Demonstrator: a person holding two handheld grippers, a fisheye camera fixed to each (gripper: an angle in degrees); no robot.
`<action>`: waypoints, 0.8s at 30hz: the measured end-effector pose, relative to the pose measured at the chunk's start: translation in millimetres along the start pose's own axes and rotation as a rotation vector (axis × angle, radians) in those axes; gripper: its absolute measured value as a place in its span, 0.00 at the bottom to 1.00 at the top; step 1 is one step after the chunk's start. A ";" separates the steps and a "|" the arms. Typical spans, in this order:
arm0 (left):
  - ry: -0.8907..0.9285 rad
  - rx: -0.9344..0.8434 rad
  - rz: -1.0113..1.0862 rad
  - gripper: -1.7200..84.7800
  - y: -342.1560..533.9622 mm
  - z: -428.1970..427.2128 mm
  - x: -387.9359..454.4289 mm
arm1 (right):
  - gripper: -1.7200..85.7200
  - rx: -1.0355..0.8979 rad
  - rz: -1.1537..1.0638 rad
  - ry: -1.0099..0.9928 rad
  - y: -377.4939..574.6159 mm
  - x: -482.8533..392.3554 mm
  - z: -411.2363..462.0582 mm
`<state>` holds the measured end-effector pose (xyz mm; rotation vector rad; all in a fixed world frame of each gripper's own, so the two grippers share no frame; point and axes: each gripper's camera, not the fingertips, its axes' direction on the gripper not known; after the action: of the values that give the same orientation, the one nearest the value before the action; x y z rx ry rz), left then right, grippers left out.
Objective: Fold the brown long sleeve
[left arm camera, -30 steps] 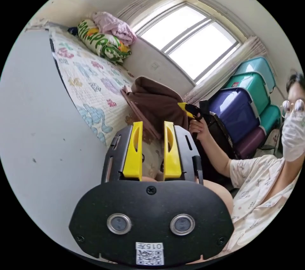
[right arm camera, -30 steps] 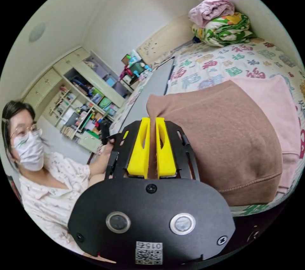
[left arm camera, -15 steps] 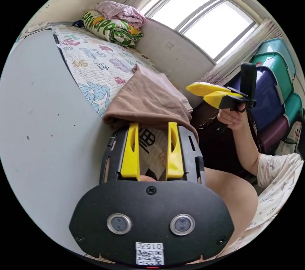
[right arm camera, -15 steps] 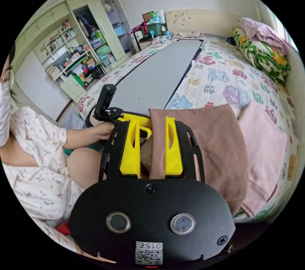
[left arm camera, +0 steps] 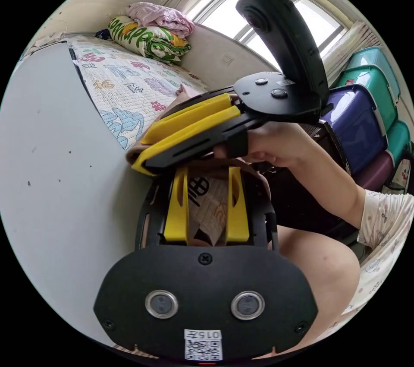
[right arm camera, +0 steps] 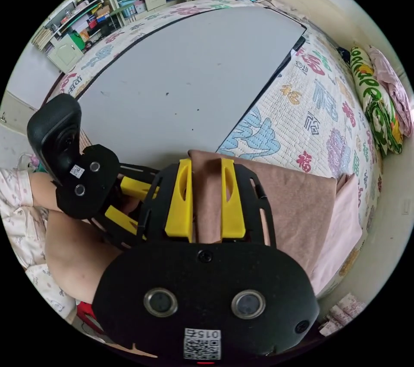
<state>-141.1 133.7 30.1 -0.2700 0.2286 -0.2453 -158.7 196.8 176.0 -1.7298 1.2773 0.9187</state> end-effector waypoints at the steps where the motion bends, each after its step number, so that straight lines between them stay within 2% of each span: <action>1: 0.006 -0.003 -0.003 0.17 3.6 8.5 1.4 | 0.10 0.009 0.012 -0.008 0.1 -1.5 9.0; 9: -0.046 0.039 -0.012 0.17 35.7 37.5 21.8 | 0.05 0.301 0.313 -0.081 66.8 39.2 16.0; 13: -0.309 0.049 0.136 0.17 31.7 44.6 54.5 | 0.04 0.443 0.480 -0.096 138.9 59.3 22.8; 15: -0.342 0.017 0.172 0.17 13.9 59.3 57.0 | 0.04 0.479 0.515 -0.092 164.4 58.9 30.9; 19: -0.414 -0.236 0.204 0.17 -34.2 149.8 50.0 | 0.04 0.547 0.566 -0.066 202.6 47.6 56.0; 22: -0.323 -0.438 0.187 0.17 -45.8 224.7 50.8 | 0.04 0.578 0.588 -0.051 214.7 38.7 76.2; 24: -0.350 -0.516 0.209 0.16 -43.9 258.9 58.8 | 0.04 0.591 0.598 -0.050 219.3 34.9 88.7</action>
<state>-28.8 137.6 274.6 -0.7875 -0.0328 0.0759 -371.6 220.8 69.7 -0.8732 1.8488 0.7771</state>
